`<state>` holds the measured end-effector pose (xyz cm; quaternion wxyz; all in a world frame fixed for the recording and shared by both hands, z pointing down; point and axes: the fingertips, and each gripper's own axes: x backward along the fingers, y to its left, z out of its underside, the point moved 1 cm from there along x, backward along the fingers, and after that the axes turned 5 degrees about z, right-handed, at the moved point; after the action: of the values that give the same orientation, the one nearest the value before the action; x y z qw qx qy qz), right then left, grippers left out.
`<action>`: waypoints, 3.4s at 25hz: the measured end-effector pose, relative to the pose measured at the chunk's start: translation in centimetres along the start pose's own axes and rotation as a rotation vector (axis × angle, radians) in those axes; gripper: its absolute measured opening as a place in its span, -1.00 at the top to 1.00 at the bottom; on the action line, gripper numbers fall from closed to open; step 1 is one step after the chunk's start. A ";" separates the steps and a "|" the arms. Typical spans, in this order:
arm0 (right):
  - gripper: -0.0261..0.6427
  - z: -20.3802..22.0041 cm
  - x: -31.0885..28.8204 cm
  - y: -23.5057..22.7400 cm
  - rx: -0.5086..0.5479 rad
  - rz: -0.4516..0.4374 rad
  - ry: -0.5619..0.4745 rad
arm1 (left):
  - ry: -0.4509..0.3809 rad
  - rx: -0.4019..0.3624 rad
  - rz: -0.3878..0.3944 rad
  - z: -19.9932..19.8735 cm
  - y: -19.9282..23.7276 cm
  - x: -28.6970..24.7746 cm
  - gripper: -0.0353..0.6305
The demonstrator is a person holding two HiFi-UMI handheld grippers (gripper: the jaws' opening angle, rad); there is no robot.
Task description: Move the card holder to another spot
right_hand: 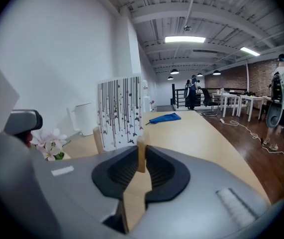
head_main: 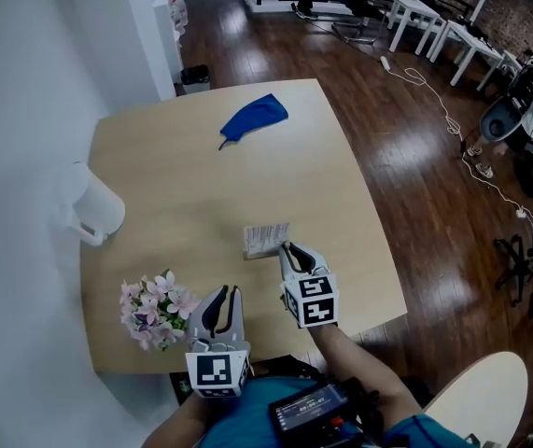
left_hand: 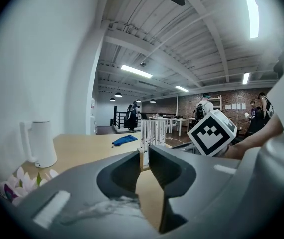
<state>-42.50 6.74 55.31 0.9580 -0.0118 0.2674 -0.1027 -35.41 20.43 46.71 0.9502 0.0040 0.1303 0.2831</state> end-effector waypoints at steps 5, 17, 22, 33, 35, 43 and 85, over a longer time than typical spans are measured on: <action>0.80 -0.3 3.9 -2.2 -0.036 0.095 -0.029 | -0.035 -0.013 0.075 -0.7 -1.7 0.5 0.69; 0.80 2.3 13.9 -5.4 -0.138 0.342 -0.083 | -0.073 -0.014 0.280 -0.1 -6.5 3.6 0.69; 0.80 3.4 19.0 -6.4 -0.164 0.443 -0.092 | -0.060 0.009 0.383 0.9 -9.8 4.8 0.69; 0.81 9.0 31.8 -12.2 -0.277 0.642 -0.130 | -0.040 -0.041 0.585 1.9 -21.2 6.5 0.69; 0.80 10.8 34.5 -13.5 -0.305 0.685 -0.138 | -0.033 -0.057 0.632 2.3 -24.1 6.9 0.69; 0.80 16.3 44.8 -17.7 -0.370 0.812 -0.154 | -0.011 -0.103 0.768 3.5 -34.4 9.1 0.79; 0.81 23.0 59.1 -18.1 -0.515 1.076 -0.205 | 0.034 -0.203 1.014 6.1 -47.1 10.2 0.86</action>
<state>15.29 -23.69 46.32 0.8626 -0.1164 0.1584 0.4661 -0.41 -13.20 46.25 0.6870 -0.0303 0.0990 0.7193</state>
